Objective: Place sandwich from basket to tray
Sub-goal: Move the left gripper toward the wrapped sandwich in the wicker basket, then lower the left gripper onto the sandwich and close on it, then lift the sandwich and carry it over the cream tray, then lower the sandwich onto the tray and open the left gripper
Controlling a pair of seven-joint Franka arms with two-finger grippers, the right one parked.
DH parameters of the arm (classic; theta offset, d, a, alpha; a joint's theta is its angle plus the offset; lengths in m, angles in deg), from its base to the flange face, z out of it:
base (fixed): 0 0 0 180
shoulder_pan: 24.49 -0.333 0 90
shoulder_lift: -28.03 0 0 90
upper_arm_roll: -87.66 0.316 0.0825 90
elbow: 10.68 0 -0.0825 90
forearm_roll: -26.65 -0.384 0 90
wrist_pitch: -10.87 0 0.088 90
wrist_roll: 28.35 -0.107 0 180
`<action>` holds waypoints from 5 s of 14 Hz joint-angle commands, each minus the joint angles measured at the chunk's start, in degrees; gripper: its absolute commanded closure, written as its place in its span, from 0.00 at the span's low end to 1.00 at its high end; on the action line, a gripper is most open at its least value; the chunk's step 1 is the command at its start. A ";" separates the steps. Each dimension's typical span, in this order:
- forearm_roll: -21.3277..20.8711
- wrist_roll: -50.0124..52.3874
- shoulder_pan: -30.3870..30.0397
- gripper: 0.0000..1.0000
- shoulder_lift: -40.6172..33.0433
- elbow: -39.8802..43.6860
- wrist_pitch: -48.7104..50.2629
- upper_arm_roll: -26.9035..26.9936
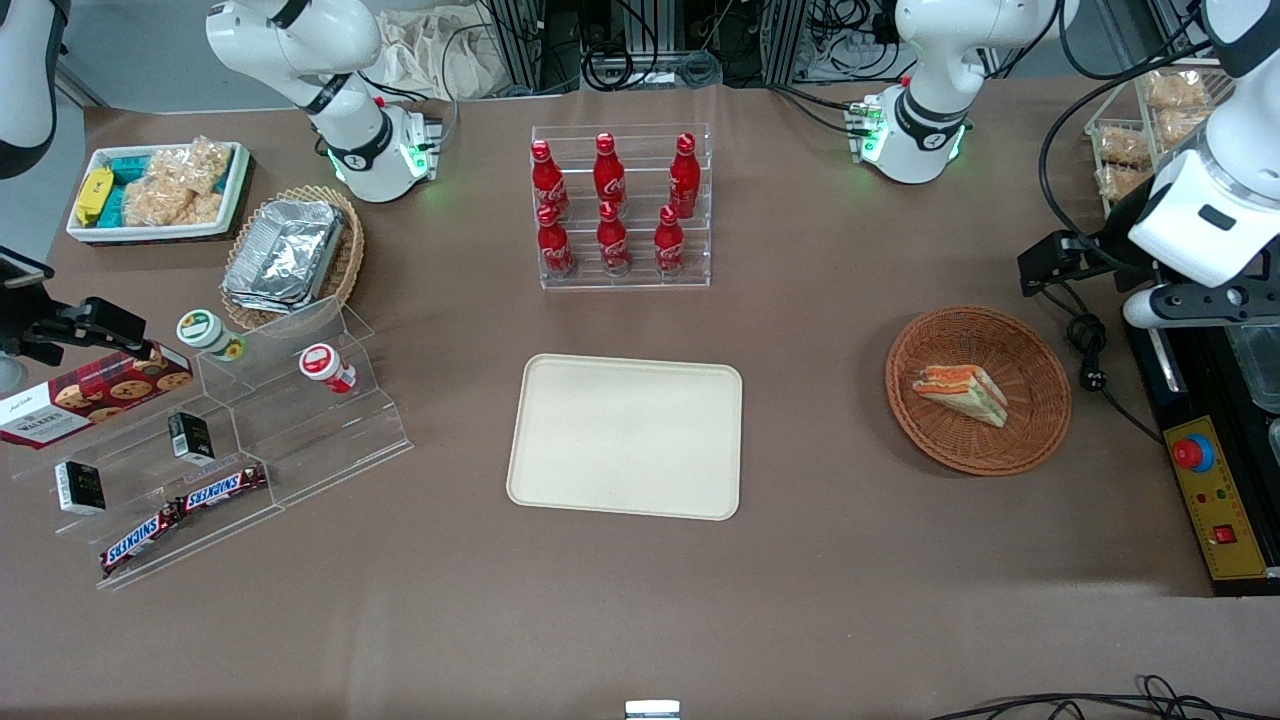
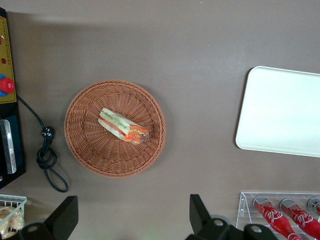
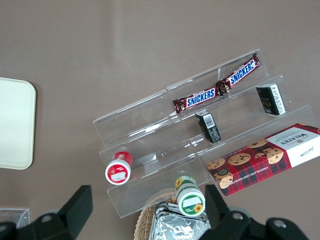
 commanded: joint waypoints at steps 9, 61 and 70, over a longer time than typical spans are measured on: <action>-0.14 24.40 -1.07 0.00 -0.14 -9.65 -3.92 0.54; -23.95 28.63 2.25 1.00 33.69 -16.11 -54.47 -29.17; -29.06 33.03 2.70 0.01 38.01 -14.16 -54.47 -29.08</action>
